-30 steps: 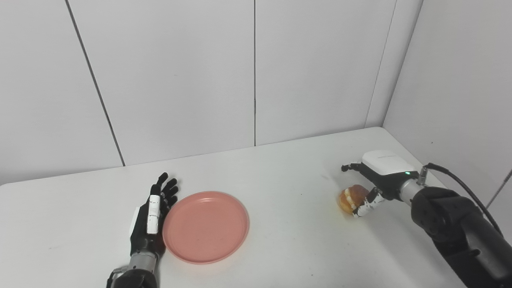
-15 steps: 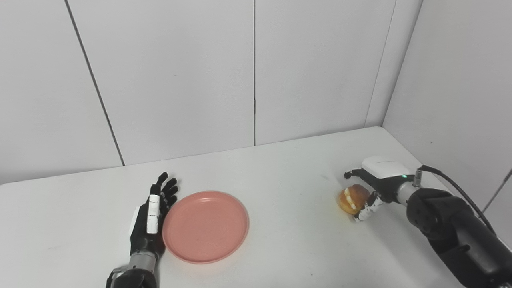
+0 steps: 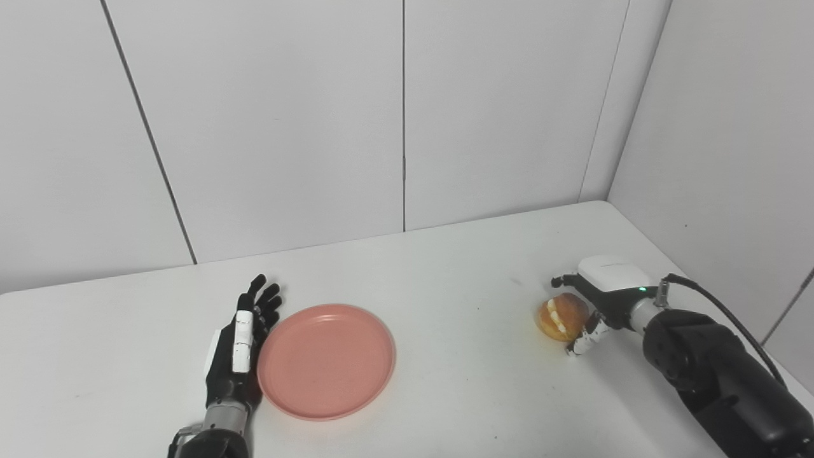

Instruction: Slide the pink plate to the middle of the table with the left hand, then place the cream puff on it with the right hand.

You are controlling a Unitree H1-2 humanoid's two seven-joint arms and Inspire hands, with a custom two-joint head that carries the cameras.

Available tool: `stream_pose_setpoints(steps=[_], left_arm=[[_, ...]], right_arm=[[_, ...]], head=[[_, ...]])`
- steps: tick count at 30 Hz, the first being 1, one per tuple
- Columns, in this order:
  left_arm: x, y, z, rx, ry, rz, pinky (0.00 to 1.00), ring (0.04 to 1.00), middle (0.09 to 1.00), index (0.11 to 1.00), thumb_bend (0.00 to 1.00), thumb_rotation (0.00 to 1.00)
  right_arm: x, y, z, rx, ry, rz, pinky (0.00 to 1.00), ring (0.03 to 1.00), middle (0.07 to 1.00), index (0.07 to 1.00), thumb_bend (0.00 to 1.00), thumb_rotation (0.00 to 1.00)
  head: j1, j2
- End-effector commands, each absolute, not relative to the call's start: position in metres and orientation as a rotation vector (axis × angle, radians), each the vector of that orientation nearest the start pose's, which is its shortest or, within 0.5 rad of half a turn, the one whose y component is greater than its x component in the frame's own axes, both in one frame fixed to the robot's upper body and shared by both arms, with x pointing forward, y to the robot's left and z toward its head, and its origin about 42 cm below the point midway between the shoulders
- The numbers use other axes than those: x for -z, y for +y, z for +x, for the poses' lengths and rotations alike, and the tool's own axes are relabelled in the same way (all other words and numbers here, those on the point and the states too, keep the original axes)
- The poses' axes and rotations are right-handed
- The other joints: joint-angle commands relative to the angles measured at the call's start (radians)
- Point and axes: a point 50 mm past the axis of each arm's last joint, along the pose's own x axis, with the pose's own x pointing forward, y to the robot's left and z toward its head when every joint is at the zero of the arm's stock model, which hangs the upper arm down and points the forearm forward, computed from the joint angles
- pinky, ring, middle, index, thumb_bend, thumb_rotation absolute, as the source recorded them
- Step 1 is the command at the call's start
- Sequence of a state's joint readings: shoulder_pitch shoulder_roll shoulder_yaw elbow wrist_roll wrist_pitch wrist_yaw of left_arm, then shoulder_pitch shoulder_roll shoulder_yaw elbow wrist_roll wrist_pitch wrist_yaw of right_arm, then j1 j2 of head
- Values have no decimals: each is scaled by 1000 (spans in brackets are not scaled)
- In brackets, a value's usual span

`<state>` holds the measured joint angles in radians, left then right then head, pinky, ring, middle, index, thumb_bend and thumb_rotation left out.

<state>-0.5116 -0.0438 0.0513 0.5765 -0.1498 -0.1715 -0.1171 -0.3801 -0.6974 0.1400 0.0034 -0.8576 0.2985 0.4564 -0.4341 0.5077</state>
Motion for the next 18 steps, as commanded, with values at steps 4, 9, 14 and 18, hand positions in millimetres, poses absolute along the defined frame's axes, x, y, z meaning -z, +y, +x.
stream_pose_setpoints(steps=[4,9,14,18], left_arm=[[-77,158,406,177,74,-189,952,927,915,908,876,944],[-78,158,405,178,80,-192,968,931,918,914,871,946],[-78,157,404,178,83,-190,965,929,917,914,858,947],[-78,157,404,177,84,-179,947,921,913,913,872,953]], right_arm=[[-257,-392,388,2,53,-1473,538,659,741,749,957,107],[-250,-393,387,11,-44,-1444,461,558,659,687,856,45],[-244,-391,388,-4,-74,-1418,401,493,606,617,789,7],[-239,-391,388,-31,-67,-1408,359,430,460,532,540,7]], head=[[4,5],[4,8],[7,10],[5,14]])
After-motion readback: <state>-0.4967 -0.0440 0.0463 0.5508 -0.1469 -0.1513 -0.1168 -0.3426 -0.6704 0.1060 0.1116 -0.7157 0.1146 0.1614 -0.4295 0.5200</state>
